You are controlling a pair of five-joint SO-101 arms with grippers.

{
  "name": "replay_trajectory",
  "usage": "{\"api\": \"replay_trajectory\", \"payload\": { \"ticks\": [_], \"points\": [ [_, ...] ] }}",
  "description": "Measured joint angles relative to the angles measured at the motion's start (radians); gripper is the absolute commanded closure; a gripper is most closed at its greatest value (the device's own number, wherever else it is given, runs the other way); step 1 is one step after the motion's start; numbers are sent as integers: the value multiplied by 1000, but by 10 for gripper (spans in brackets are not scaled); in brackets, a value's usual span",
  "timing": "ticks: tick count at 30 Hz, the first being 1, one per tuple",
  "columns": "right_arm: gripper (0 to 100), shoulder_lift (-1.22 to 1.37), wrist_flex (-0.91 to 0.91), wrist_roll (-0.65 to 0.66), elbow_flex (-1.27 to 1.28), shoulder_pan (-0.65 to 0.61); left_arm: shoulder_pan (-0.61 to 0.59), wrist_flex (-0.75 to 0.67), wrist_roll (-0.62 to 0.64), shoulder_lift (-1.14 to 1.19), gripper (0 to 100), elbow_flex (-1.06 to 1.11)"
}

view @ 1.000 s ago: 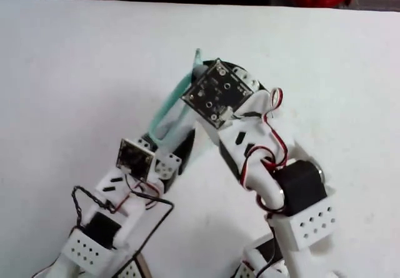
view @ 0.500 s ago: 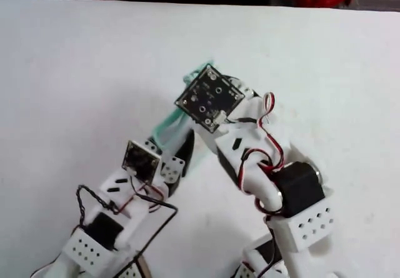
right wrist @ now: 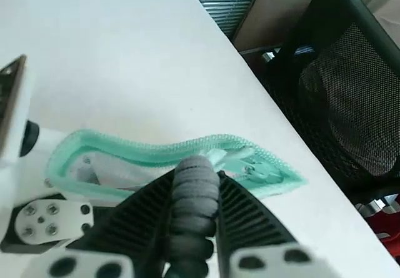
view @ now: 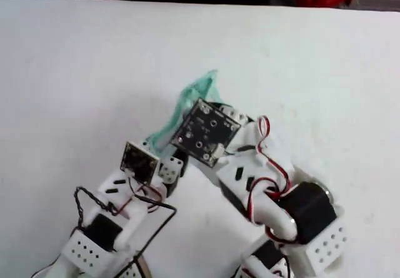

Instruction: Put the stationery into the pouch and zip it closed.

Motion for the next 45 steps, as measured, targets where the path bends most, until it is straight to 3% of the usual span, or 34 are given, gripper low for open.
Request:
{"api": "replay_trajectory", "payload": {
  "ticks": [15,22,28,31,39,42,45],
  "points": [
    [974,-28,147,21,-6,-89,2,3,-38,0,978,2],
    [954,-41,242,9,-153,-66,2,3,-41,-2,978,-5],
    [979,-60,405,5,-144,-331,-6,3,-37,0,979,-18],
    [979,-63,413,49,-104,-364,-15,3,-38,0,979,-18],
    [974,-78,382,86,-14,-353,-17,3,-37,0,979,-18],
    [924,-115,381,86,-123,-244,-17,3,-37,0,979,-18],
    [793,-133,382,123,-203,-97,-17,3,-84,0,979,-18]
  ]
}}
